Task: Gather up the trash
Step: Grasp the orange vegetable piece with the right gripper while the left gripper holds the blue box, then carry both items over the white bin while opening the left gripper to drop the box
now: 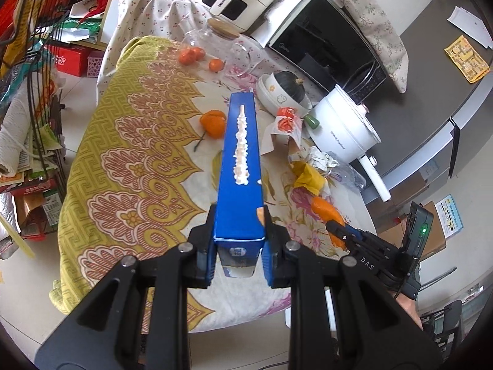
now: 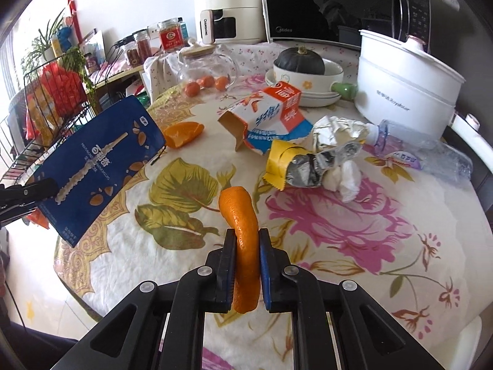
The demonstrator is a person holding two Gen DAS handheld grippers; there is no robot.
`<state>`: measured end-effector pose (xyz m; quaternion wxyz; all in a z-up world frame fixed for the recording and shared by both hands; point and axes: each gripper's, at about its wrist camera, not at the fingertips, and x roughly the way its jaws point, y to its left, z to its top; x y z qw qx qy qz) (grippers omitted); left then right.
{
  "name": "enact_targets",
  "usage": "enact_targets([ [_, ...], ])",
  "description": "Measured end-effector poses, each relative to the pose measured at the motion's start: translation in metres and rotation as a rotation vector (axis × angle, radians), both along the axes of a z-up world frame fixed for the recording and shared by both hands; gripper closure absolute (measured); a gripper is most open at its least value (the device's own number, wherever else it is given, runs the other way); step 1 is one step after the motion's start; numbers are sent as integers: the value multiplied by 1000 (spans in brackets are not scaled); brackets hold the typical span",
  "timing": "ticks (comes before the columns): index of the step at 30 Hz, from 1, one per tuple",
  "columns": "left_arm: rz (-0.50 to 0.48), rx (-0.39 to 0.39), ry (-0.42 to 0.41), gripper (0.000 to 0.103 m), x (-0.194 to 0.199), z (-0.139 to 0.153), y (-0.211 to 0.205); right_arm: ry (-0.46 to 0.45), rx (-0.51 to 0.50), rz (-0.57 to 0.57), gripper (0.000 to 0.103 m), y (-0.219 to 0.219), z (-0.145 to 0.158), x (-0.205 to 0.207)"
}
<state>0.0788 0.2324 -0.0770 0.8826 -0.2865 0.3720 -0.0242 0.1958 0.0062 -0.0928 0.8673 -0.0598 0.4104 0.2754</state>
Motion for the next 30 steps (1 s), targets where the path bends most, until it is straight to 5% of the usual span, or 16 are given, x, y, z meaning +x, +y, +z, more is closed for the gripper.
enact_targets([
  [15, -105, 12, -23, 77, 11, 13, -48, -30, 0, -87, 89, -76, 26, -22],
  [30, -315, 69, -19, 77, 32, 16, -143, -46, -39, -195, 89, -160, 37, -43],
])
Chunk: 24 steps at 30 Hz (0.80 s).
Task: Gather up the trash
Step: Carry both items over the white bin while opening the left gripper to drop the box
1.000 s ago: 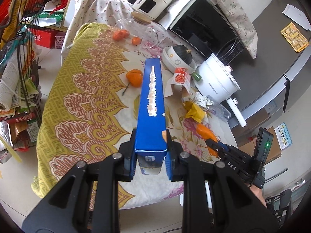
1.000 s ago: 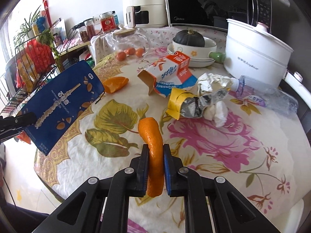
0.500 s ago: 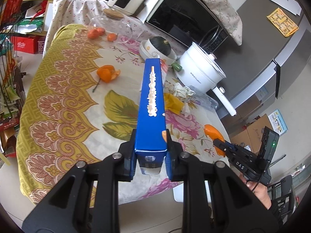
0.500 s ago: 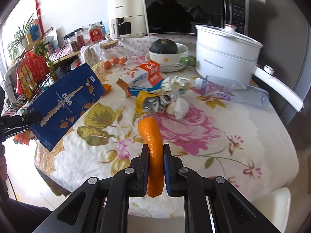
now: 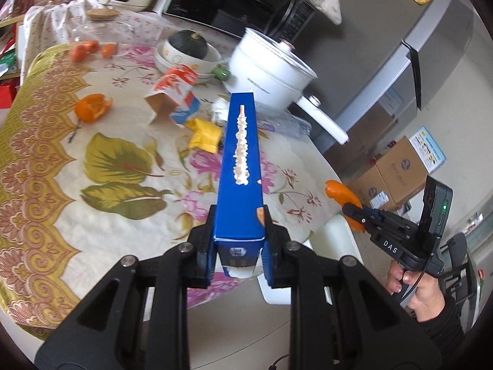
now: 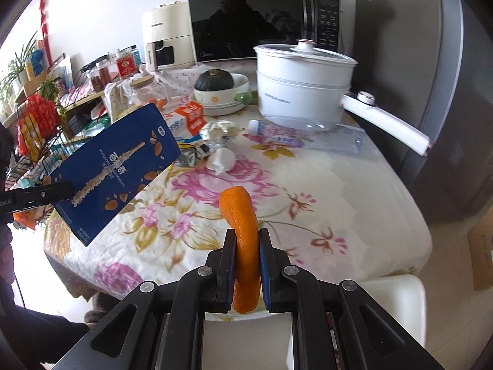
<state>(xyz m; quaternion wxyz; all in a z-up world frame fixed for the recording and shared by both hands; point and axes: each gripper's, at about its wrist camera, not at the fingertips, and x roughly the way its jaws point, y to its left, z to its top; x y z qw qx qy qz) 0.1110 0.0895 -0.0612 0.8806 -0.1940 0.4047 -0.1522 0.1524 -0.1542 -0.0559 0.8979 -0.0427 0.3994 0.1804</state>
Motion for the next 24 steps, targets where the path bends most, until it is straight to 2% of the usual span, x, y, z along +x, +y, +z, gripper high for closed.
enact_targets([
  [8, -163, 34, 6, 77, 4, -3, -59, 4, -18, -94, 89, -54, 1, -18],
  [15, -294, 44, 54, 77, 0, -14, -107, 12, -38, -176, 89, -109, -2, -41],
  [24, -401, 73, 102, 77, -1, -25, -165, 69, -65, -275, 89, -176, -24, -70],
])
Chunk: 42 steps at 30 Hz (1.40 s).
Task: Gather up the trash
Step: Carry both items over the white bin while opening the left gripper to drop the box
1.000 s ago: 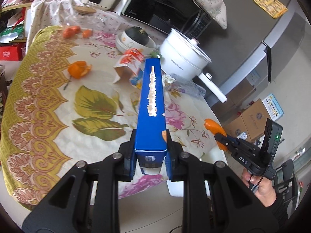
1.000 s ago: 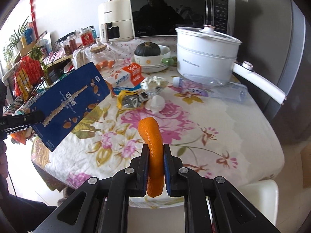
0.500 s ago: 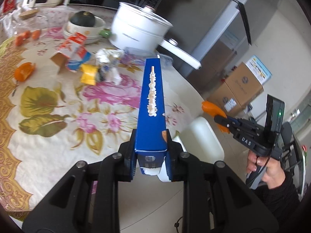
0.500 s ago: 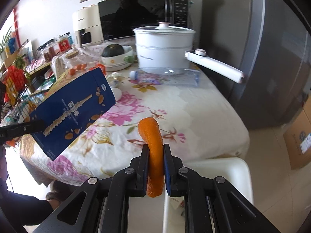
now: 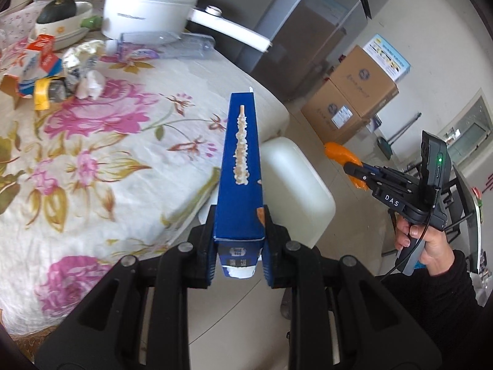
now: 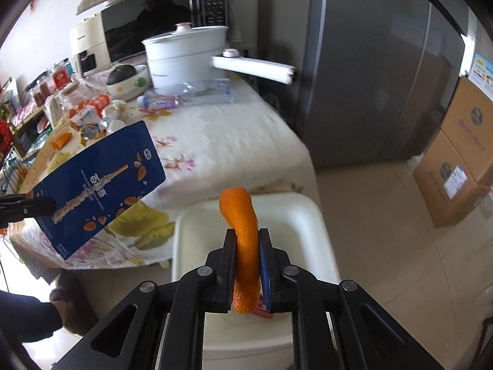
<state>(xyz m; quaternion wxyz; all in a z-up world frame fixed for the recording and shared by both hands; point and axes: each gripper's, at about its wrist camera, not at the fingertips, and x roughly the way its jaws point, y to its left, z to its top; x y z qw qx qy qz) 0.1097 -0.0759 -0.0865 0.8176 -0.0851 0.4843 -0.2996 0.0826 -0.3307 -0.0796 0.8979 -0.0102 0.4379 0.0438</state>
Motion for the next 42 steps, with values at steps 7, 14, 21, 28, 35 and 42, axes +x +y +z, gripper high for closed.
enact_targets([
  [7, -79, 43, 27, 77, -2, -15, -46, 43, -8, -55, 89, -39, -14, -16],
  [14, -125, 91, 69, 77, -1, -33, -78, 81, -6, -86, 89, -58, -25, -15],
  [21, -124, 91, 71, 64, 5, -42, -99, 101, -13, -71, 89, -57, -30, -13],
  [28, -112, 169, 3, 17, 4, -34, -103, 116, -20, -66, 89, -55, -34, -11],
  [35, -66, 259, -3, 6, 5, -38, -87, 126, -24, -65, 89, -51, -35, -7],
  [42, -40, 299, -15, 4, 5, -39, -74, 135, -20, -56, 86, -40, -33, -1],
])
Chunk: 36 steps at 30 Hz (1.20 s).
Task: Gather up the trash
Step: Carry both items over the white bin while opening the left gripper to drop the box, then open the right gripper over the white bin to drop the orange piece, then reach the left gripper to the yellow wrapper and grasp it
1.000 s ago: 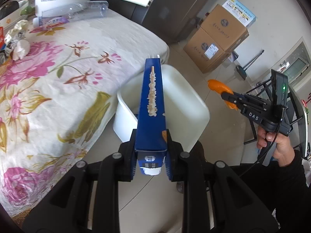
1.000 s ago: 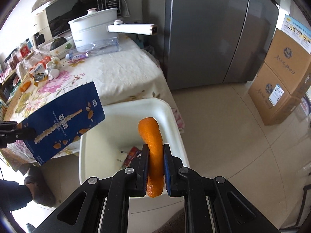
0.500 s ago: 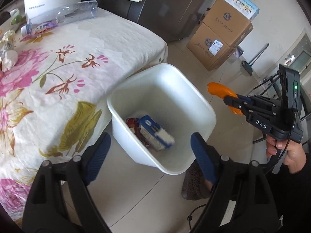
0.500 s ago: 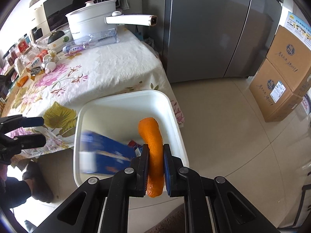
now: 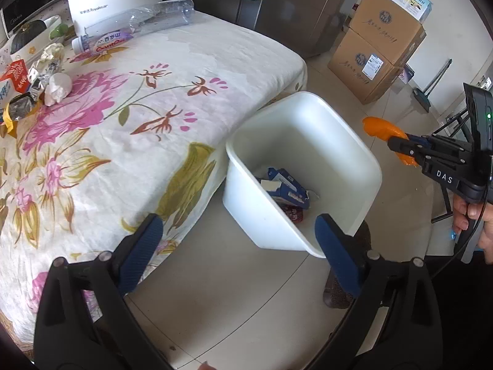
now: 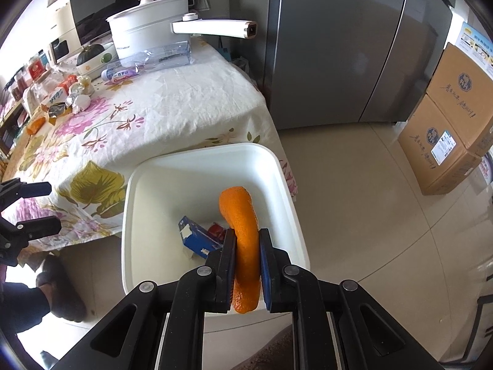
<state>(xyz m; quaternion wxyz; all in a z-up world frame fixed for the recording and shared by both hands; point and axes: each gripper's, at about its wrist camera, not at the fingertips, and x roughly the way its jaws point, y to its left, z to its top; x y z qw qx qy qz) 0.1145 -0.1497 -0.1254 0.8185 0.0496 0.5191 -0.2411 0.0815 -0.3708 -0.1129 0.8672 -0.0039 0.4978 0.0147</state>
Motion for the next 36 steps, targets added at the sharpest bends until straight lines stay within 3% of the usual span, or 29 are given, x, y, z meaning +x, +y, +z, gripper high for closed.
enact_targets([
  [1, 2, 2, -1, 4, 0, 0, 2, 8, 10, -3, 84, 1, 0, 1],
  [2, 3, 4, 0, 4, 0, 0, 4, 23, 30, -6, 74, 1, -1, 3],
  [3, 5, 3, 1, 4, 0, 0, 6, 27, 44, -13, 58, 2, -1, 4],
  [5, 11, 3, 5, 4, 0, 0, 9, 9, 50, -18, 42, 4, 2, 4],
  [18, 68, -8, 8, 3, 2, 5, 37, -22, 33, 17, 20, 35, 14, 18],
  [36, 330, -34, -35, 1, 38, 26, 139, -28, 32, 85, 17, 107, 28, 57],
])
